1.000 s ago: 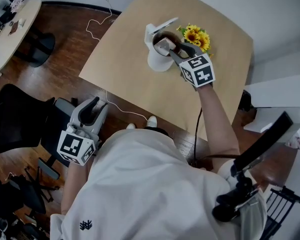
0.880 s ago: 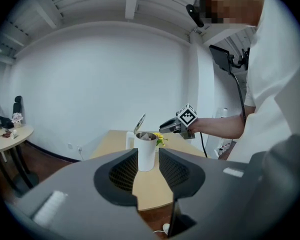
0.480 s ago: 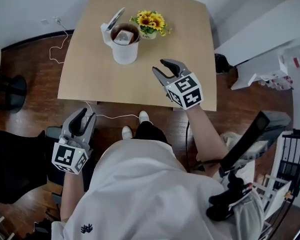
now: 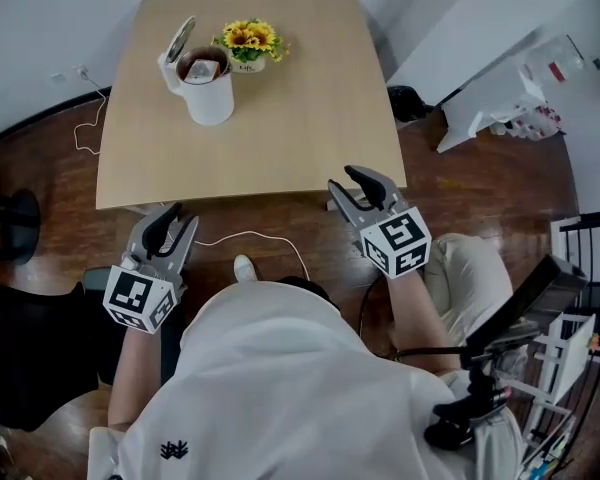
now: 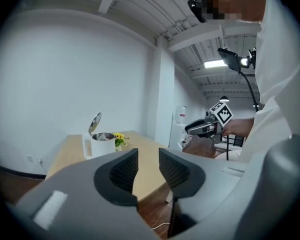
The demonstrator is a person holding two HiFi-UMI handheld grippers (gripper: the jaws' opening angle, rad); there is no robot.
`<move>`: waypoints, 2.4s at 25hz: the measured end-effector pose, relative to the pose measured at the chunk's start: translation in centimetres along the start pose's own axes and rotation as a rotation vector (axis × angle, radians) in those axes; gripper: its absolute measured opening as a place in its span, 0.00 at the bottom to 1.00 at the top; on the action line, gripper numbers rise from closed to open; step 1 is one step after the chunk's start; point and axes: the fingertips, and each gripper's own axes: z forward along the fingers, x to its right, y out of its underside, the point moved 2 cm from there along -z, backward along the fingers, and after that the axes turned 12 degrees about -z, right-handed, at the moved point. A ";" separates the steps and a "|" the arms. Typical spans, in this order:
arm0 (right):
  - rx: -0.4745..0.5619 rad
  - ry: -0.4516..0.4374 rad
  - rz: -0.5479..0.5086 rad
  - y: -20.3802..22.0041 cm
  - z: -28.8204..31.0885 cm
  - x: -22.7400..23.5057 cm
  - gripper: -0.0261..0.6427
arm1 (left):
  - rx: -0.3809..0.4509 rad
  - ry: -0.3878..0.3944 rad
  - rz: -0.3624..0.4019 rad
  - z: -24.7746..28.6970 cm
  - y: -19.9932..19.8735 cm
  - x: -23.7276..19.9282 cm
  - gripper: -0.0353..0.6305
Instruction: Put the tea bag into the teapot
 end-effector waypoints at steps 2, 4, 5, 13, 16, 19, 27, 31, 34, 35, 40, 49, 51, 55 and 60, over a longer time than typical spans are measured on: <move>0.007 0.026 0.011 0.9 -3.0 0.0 0.26 | -0.012 0.018 0.018 0.1 0.6 1.9 0.21; 0.012 0.060 0.020 2.0 -6.3 0.2 0.26 | -0.031 0.029 0.035 0.2 1.2 4.0 0.21; 0.013 0.075 0.027 2.5 -8.0 0.2 0.26 | -0.037 0.035 0.039 0.2 1.4 5.2 0.21; -0.010 0.106 0.089 10.0 -19.2 -2.5 0.26 | -0.056 0.056 0.049 -2.3 3.9 15.5 0.21; -0.016 0.102 0.119 12.4 -21.2 -3.9 0.26 | -0.083 0.032 0.042 -4.7 5.7 17.4 0.21; -0.003 0.108 0.146 12.7 -22.7 -5.2 0.26 | -0.109 0.010 0.051 -6.9 7.0 17.7 0.21; 0.072 0.127 0.125 8.5 -26.9 -8.7 0.26 | -0.091 0.028 0.073 -11.0 7.2 18.3 0.21; 0.112 0.107 0.084 5.8 -27.5 -11.4 0.30 | -0.043 0.041 0.057 -13.2 5.9 17.7 0.21; 0.115 0.100 0.060 4.6 -28.0 -13.3 0.32 | -0.019 0.047 0.010 -14.7 5.9 17.5 0.21; 0.116 0.105 0.059 4.4 -28.3 -13.7 0.32 | -0.011 0.049 0.013 -15.0 5.8 17.5 0.21; 0.114 0.133 0.070 3.6 -29.8 -15.5 0.32 | -0.010 0.078 0.022 -16.1 6.6 17.7 0.21; 0.049 0.173 0.054 3.9 -30.7 -17.4 0.31 | -0.015 0.138 0.022 -16.3 7.4 17.7 0.21; 0.037 0.182 0.043 3.9 -30.7 -17.9 0.31 | -0.017 0.155 0.025 -16.4 7.5 17.8 0.21; 0.013 0.187 0.026 3.5 -30.4 -18.8 0.30 | -0.023 0.175 0.022 -16.8 7.6 17.4 0.21; -0.005 0.176 0.014 2.9 -29.1 -19.9 0.30 | -0.016 0.189 0.025 -17.3 7.8 16.3 0.21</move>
